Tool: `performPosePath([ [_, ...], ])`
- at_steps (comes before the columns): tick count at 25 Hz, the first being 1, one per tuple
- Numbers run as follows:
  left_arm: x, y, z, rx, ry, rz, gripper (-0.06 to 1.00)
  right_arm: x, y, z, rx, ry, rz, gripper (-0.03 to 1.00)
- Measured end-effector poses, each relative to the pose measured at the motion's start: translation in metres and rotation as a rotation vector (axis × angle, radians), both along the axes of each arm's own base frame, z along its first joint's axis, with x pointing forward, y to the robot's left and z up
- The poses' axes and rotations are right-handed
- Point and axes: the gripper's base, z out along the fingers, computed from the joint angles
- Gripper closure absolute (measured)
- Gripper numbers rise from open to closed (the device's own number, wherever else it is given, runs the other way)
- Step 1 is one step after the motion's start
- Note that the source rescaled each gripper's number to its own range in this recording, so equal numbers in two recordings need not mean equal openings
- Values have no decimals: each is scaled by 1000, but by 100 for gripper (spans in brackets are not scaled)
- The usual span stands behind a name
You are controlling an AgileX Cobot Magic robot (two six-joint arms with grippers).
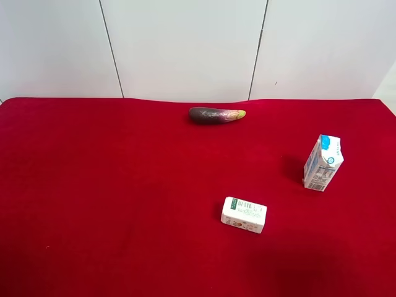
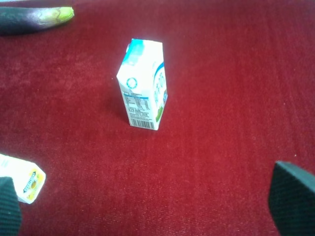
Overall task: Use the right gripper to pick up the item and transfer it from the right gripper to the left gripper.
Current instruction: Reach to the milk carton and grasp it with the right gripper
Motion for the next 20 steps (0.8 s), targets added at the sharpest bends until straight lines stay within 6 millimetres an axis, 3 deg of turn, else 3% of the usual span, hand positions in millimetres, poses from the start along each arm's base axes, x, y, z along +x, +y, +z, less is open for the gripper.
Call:
performPosePath([
  [20, 0, 0, 0, 0, 0, 0, -6, 0, 0, 0, 0, 0, 0, -3],
])
